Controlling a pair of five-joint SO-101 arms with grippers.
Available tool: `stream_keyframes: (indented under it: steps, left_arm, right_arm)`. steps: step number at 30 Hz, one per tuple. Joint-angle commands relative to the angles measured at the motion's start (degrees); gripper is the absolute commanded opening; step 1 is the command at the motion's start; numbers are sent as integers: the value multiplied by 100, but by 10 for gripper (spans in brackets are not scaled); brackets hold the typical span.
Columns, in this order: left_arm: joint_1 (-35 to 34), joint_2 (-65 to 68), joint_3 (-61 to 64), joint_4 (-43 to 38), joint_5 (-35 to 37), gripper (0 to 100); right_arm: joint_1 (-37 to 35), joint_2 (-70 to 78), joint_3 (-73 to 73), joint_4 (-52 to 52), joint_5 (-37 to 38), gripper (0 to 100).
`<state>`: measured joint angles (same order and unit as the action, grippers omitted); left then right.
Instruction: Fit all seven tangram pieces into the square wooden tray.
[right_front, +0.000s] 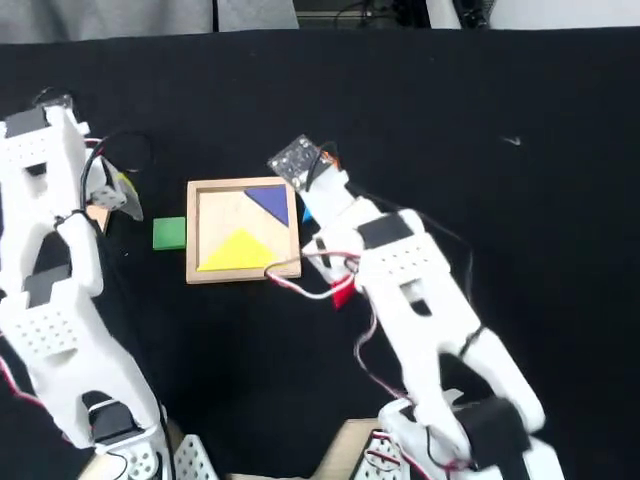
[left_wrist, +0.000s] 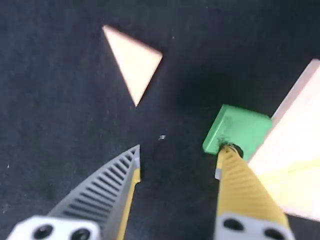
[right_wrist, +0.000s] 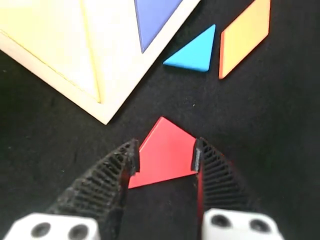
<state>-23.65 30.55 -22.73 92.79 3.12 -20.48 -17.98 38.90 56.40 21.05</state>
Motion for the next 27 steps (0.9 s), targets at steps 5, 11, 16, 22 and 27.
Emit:
stream_keyframes:
  steps: [5,11,16,22,27]
  left_arm:
    - [-295,-1749,2888,-1503,-642,242]
    - [-848,-3771,5270,-2769,-659,242]
    - [-875,-5002,7011,-3657,-642,242]
    - [-1121,-5310,7732,-4237,-633,242]
    - [-1244,-5319,7925,-4580,-369,242]
  right_arm:
    - [316,980,-426,536,1134,185]
    - [440,567,-154,387,2813,185]
    - [888,295,-171,-316,3033,181]
    - [1793,1033,-286,-1257,2602,67]
    - [1873,1710,-303,-1556,2822,58]
